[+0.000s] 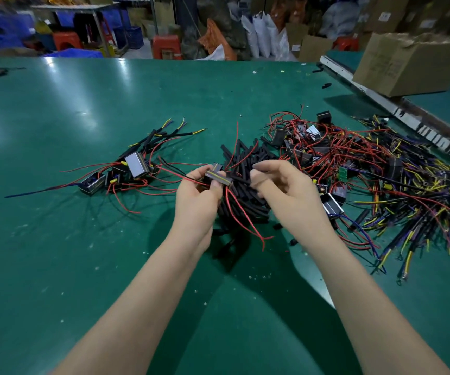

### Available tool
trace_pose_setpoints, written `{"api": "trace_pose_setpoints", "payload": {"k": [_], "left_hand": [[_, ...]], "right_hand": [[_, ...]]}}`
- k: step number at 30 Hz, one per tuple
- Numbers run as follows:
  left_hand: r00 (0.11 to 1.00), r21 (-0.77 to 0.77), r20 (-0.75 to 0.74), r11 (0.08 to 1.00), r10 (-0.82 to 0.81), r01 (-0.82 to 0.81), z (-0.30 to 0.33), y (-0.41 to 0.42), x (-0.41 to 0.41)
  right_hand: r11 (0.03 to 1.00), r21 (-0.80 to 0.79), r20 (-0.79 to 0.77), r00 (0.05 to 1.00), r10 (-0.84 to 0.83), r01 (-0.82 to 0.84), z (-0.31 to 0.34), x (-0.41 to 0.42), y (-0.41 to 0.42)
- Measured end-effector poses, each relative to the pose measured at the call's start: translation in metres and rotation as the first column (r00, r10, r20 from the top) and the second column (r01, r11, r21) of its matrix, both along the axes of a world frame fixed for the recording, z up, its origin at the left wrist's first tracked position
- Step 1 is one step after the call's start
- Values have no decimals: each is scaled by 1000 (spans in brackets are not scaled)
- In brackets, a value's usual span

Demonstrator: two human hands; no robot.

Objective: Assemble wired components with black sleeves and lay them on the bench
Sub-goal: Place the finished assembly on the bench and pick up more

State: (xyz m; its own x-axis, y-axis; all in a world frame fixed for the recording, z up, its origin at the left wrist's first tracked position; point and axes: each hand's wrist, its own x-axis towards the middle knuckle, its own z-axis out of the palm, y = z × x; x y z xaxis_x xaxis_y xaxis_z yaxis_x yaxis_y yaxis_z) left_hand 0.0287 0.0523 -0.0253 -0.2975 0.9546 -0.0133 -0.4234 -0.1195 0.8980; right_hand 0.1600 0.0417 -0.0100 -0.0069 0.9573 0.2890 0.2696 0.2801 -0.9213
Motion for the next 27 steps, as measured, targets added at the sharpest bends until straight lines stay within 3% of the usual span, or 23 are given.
{"api": "trace_pose_setpoints", "payload": {"k": [6,9,14,17,20,27], "left_hand": [[997,17,-4,996,-83,84,3,-8,12],[985,59,-163,996,-53,63,2,-12,8],[890,103,-456,993,-9,63,-2,-10,3],[960,32,-230,984,-162,174,2,-9,7],[967,26,-40,967,-251,252,3,-7,5],[931,-3,-209,952,-300,306,9,-15,8]], "right_hand": [[997,52,147,987,-67,60,-9,-2,2],[998,37,130,990,-63,59,-10,-2,3],[991,-118,-50,997,60,-65,-7,-1,6],[980,-166,12,993,114,-110,-8,0,6],[989,-137,71,995,65,-55,-8,1,7],[997,68,357,934,5,-32,-9,-2,4]]}}
